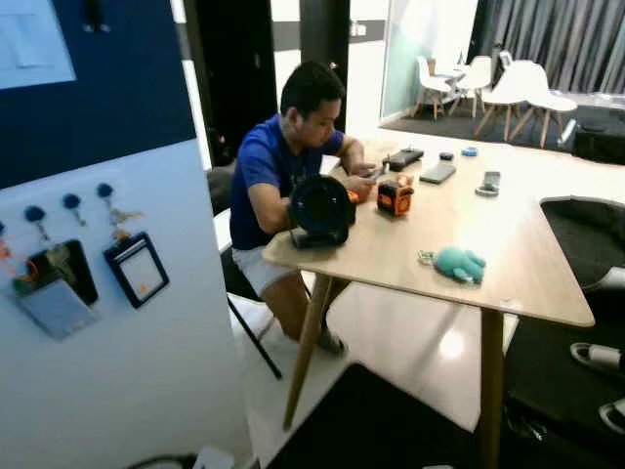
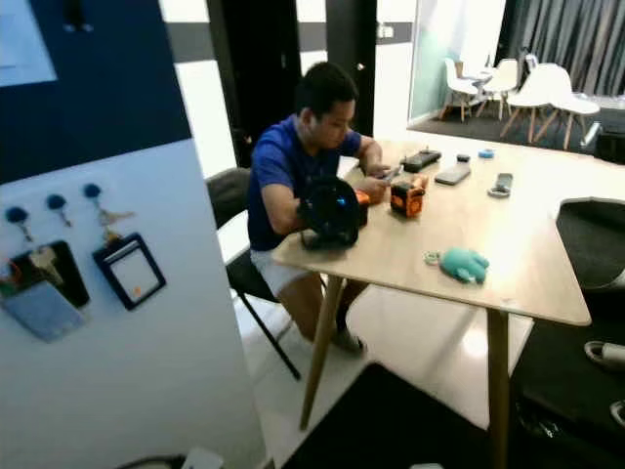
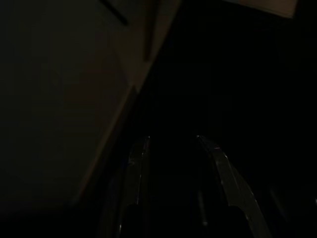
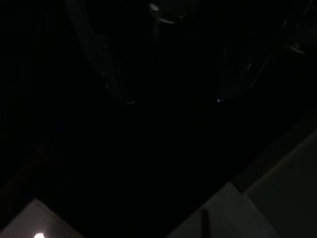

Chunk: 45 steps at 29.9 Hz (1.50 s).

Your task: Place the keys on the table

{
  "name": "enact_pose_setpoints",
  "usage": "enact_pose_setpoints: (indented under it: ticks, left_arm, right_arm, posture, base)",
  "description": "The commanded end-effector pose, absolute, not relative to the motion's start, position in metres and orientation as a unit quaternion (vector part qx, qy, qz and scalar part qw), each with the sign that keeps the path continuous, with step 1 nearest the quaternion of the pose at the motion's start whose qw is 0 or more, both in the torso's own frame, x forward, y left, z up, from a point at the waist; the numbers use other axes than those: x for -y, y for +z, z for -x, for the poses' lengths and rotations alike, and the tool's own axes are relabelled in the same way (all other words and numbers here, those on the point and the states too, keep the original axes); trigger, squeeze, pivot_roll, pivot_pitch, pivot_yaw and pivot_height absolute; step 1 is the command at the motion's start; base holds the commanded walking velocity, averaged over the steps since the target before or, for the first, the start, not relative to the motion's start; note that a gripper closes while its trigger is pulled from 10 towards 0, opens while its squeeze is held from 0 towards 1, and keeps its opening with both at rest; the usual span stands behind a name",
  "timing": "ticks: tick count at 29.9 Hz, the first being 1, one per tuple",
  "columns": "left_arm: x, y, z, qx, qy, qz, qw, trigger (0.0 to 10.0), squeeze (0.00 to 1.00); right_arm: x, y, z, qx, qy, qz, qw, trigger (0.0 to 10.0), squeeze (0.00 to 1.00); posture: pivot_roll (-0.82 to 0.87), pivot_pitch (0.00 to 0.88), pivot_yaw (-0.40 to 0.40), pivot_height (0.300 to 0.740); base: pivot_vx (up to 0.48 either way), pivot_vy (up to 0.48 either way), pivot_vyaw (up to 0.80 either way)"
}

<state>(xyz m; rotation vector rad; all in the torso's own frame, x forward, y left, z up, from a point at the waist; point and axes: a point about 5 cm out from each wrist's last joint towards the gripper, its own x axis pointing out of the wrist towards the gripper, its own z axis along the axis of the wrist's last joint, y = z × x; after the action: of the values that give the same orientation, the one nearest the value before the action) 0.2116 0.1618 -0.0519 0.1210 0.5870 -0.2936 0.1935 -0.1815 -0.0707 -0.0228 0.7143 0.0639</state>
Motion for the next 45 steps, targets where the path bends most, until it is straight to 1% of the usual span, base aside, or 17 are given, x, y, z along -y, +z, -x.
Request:
enact_pose_setpoints:
  ticks: [1,24,45]
  left_arm:
    - [-0.1654,-0.0542,-0.2078,-0.294,-0.140,-0.063,0.943,10.0,0.00]
    - [-0.1673,-0.0534,-0.2099,-0.295,-0.138,-0.065,0.943,10.0,0.00]
    - [-0.1679,-0.0591,-0.2074,-0.325,-0.129,-0.076,0.934,10.0,0.00]
  right_arm:
    - [0.1755,-0.0726,-0.1911,-0.353,0.040,0.011,0.935,10.0,0.00]
    - [0.1742,-0.0729,-0.1913,-0.354,0.040,0.013,0.934,10.0,0.00]
    - [0.1729,-0.0716,-0.1936,-0.350,0.041,0.012,0.936,10.0,0.00]
  posture:
    - [0.07,0.000,0.024,0.740]
    - [0.07,0.000,0.028,0.740]
    - [0.07,0.000,0.030,0.740]
  base:
    - [0.000,0.000,0.80]
    - [0.000,0.000,0.80]
    - [0.000,0.000,0.80]
